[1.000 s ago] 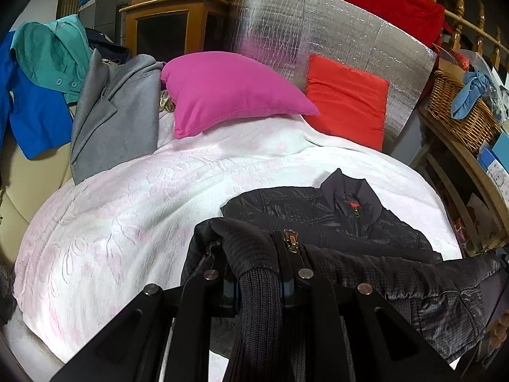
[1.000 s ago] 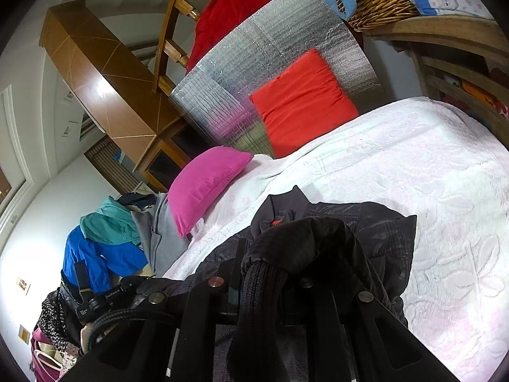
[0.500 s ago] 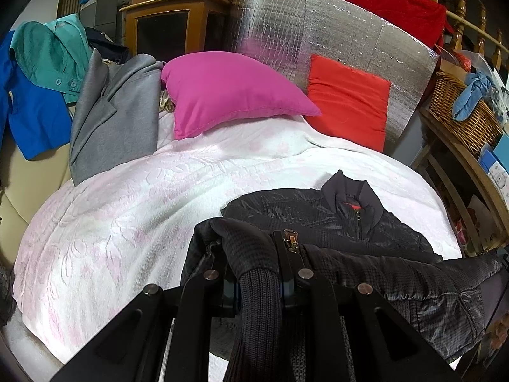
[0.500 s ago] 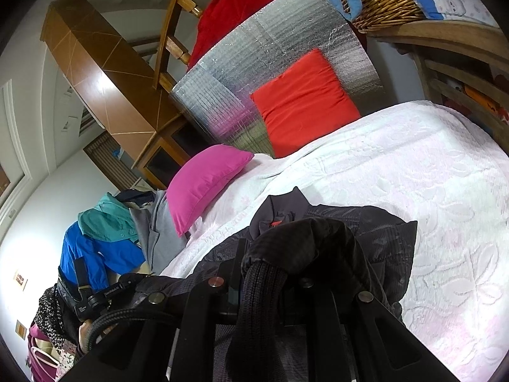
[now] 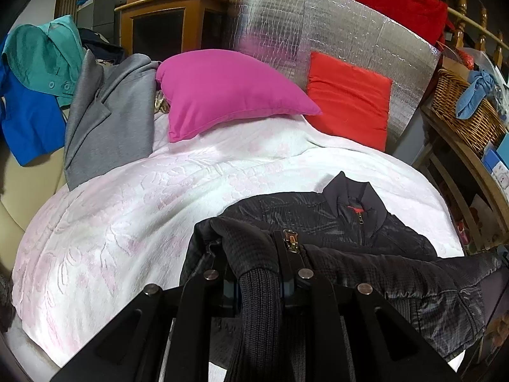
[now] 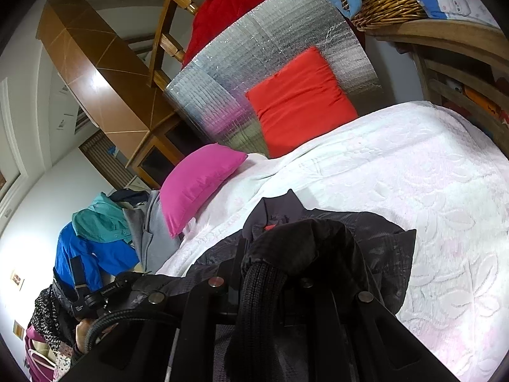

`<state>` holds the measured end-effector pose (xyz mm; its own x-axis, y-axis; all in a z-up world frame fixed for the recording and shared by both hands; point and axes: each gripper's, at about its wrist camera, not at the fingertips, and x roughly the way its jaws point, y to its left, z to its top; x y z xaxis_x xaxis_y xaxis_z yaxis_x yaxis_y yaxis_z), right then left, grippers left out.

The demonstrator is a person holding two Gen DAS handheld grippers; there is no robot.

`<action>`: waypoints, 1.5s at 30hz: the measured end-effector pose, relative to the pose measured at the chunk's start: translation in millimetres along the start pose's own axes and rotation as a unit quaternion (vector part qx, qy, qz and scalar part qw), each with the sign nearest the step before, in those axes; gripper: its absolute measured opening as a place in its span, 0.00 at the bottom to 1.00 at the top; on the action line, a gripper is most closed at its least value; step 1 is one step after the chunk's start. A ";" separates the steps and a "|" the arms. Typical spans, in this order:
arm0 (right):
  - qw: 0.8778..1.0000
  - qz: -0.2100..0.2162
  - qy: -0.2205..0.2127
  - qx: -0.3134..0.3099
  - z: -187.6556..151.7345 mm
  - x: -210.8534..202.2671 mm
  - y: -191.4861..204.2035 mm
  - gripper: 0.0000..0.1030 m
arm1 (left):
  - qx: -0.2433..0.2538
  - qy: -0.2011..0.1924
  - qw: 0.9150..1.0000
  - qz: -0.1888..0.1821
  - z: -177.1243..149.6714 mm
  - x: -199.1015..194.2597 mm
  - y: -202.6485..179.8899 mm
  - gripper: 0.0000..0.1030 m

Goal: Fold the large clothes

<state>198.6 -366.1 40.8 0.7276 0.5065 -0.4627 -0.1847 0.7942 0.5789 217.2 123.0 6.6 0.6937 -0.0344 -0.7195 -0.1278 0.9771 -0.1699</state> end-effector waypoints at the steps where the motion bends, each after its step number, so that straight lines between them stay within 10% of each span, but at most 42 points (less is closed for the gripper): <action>1: 1.000 -0.001 0.000 0.001 0.1 1.4 -0.9 0.14 | -0.001 0.000 1.000 -0.001 0.1 0.6 0.5 0.17; 45: 0.999 -0.028 0.036 0.028 26.0 71.8 -43.7 0.14 | 0.017 0.050 0.999 0.008 32.8 81.1 -13.4 0.17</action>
<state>276.1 -373.2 -0.2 0.6858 0.4870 -0.5408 -0.1065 0.8023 0.5874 298.4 113.9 -27.4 0.6168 -0.0377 -0.7862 -0.1125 0.9844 -0.1355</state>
